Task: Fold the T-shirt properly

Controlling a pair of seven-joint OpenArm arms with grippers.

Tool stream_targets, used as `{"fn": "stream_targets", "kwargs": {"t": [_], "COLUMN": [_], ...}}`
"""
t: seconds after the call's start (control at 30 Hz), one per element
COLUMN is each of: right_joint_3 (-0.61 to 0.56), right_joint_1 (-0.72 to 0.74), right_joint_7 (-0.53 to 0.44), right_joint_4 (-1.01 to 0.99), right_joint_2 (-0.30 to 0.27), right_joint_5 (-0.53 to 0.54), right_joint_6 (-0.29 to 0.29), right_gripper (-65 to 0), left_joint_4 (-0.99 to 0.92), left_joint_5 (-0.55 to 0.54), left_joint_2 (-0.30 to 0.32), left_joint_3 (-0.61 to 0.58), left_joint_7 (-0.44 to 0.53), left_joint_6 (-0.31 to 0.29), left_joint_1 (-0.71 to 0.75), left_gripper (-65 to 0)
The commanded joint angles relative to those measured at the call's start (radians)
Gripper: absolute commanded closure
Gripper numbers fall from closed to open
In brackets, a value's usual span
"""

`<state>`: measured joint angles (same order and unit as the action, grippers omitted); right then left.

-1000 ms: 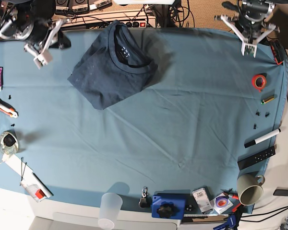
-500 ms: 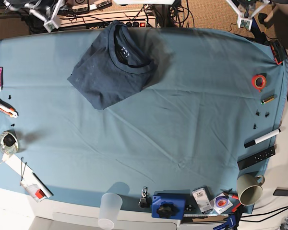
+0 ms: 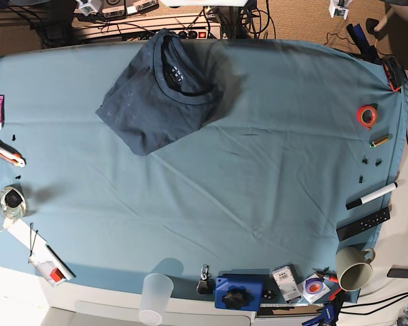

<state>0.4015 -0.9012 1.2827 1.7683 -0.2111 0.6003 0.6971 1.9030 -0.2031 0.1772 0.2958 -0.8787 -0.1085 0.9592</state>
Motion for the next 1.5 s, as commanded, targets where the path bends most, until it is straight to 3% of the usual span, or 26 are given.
{"fn": "stream_targets", "kwargs": {"t": [0.0,0.17,0.33,0.6,0.8,0.9,1.0,1.07,1.47], "right_joint_3": [-0.016,-0.105,-0.186,-0.332,-0.402,-0.409,-0.409,-0.409,-0.409], "right_joint_1": [0.011,0.159,0.341,0.561,0.639,0.656,0.663,0.67,0.699], "right_joint_7": [-0.019,-0.107,-0.236,-0.645,-1.019,-1.149,-1.207,-1.212,-1.208], "right_joint_4": [-0.045,-0.328,-0.609,-0.994,-1.167,-1.213,-1.244,-1.263,-1.265], "right_joint_2": [-0.021,-0.047,-0.05,-0.049,-0.049,-0.046,-0.045,-0.043,-0.05], "right_joint_5": [-0.014,-0.095,-0.184,-0.425,-0.587,-0.677,-0.702,-0.702,-0.701], "right_joint_6": [0.001,0.001,0.001,0.001,0.001,-0.094,-0.212,-0.254,-0.259], "right_gripper": [0.0,0.0,0.0,0.0,0.0,0.0,0.0,0.0,0.0], "left_joint_4": [-0.021,-0.223,-0.523,-1.035,-1.331,-1.426,-1.468,-1.468,-1.423], "left_joint_5": [0.0,0.002,0.002,0.038,0.108,0.106,0.106,0.106,0.106], "left_joint_2": [0.006,0.005,0.003,0.003,0.0,-0.006,-0.023,-0.035,-0.063], "left_joint_3": [0.004,0.004,0.004,0.004,0.004,0.004,0.004,0.004,0.004], "left_joint_7": [0.027,0.152,0.27,0.549,0.884,0.967,0.998,1.012,1.016], "left_joint_6": [0.002,-0.008,-0.105,-0.126,-0.126,-0.114,-0.055,-0.038,-0.045], "left_joint_1": [0.0,-0.101,-0.253,-0.494,-0.612,-0.652,-0.674,-0.678,-0.678], "left_gripper": [0.0,0.0,0.0,0.0,0.0,0.0,0.0,0.0,0.0]}}
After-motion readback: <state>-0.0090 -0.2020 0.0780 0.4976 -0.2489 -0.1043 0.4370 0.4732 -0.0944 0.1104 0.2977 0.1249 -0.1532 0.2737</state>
